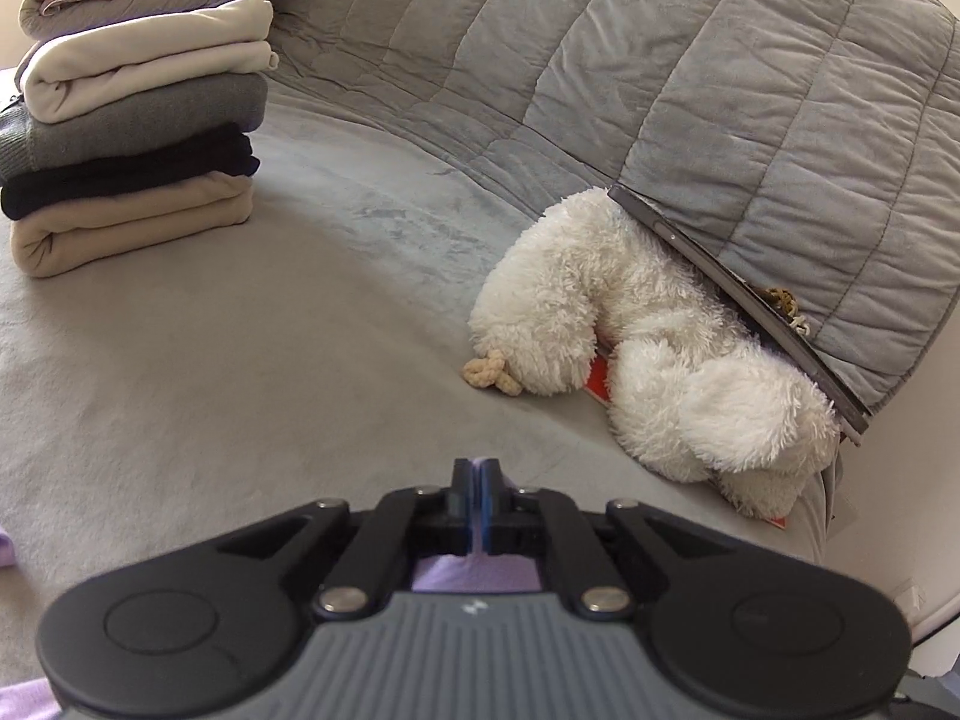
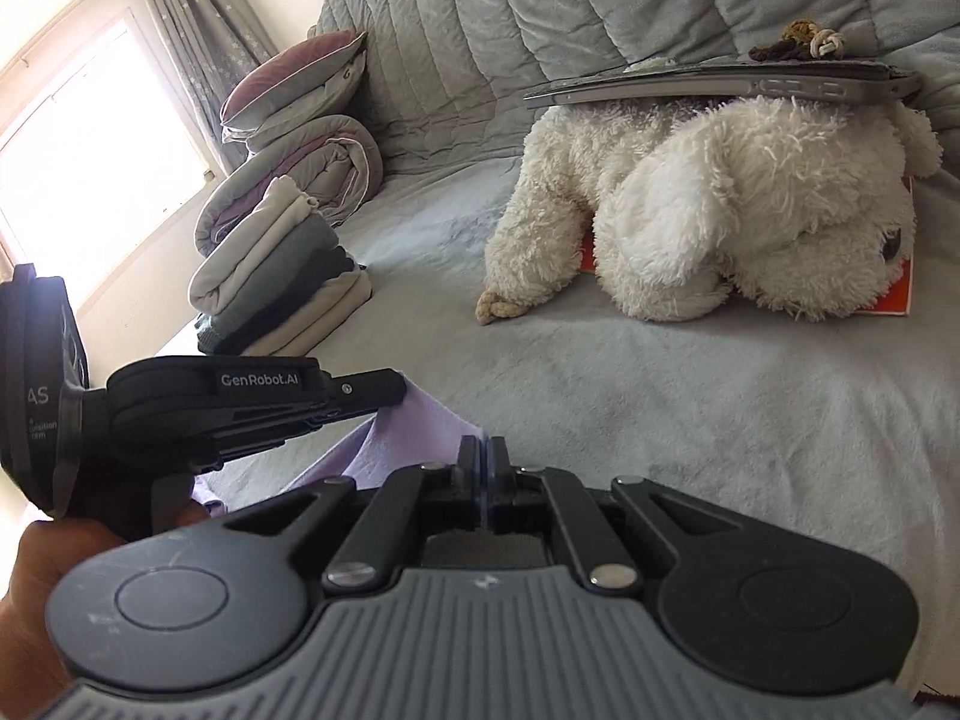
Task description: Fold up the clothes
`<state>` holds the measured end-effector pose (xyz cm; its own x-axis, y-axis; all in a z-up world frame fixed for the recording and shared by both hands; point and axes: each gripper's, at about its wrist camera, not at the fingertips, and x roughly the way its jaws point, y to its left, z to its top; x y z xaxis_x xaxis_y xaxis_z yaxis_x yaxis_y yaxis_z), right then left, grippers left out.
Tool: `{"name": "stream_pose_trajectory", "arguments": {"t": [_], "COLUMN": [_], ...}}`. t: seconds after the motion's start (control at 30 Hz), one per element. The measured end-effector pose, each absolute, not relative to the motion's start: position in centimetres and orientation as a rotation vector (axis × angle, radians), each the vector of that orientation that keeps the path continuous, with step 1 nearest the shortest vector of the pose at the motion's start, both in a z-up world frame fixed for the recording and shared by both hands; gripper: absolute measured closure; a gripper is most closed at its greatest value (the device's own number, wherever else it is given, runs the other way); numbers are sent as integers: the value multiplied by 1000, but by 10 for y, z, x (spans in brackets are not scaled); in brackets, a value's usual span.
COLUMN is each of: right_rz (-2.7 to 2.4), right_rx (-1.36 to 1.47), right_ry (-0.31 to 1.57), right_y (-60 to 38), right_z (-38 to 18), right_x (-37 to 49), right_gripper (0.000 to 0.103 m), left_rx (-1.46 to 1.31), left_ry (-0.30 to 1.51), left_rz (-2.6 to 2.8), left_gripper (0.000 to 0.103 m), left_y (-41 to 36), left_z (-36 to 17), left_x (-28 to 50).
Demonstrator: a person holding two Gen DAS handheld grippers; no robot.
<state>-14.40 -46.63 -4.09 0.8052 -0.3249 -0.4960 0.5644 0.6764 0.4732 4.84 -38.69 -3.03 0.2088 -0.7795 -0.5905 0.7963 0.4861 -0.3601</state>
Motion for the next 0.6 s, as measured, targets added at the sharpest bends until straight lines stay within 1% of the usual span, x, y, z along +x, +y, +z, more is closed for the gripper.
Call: {"name": "stream_pose_trajectory", "arguments": {"t": [0.17, 0.33, 0.4, 0.43, 0.47, 0.5, 0.53, 0.57, 0.6], "right_rz": [-560, -576, -584, -587, -592, -591, -594, -600, -608], "right_rx": [661, 663, 662, 660, 659, 656, 648, 639, 630], "right_ry": [412, 472, 481, 479, 477, 477, 477, 474, 472], "right_y": [-474, -474, -474, -473, -473, -473, -473, -473, -473], "right_z": [-43, -54, -56, -55, -54, -53, -52, -51, -50], "right_x": [-146, -140, -138, -137, -137, -137, -137, -137, -137], "right_gripper": [101, 101, 101, 98, 97, 92, 88, 88, 87], "left_rx": [22, 19, 15, 13, 11, 8, 4, -5, -15], "left_ry": [797, 787, 783, 785, 789, 797, 804, 802, 798], "left_rz": [-1085, -1073, -1073, -1073, -1074, -1079, -1084, -1081, -1076], "left_gripper": [101, 101, 100, 99, 95, 93, 84, 70, 62], "left_y": [-394, -401, -400, -399, -398, -397, -395, -391, -387], "left_z": [-46, -62, -62, -61, -60, -58, -56, -53, -50], "left_x": [41, 34, 32, 32, 32, 32, 32, 31, 30]}}
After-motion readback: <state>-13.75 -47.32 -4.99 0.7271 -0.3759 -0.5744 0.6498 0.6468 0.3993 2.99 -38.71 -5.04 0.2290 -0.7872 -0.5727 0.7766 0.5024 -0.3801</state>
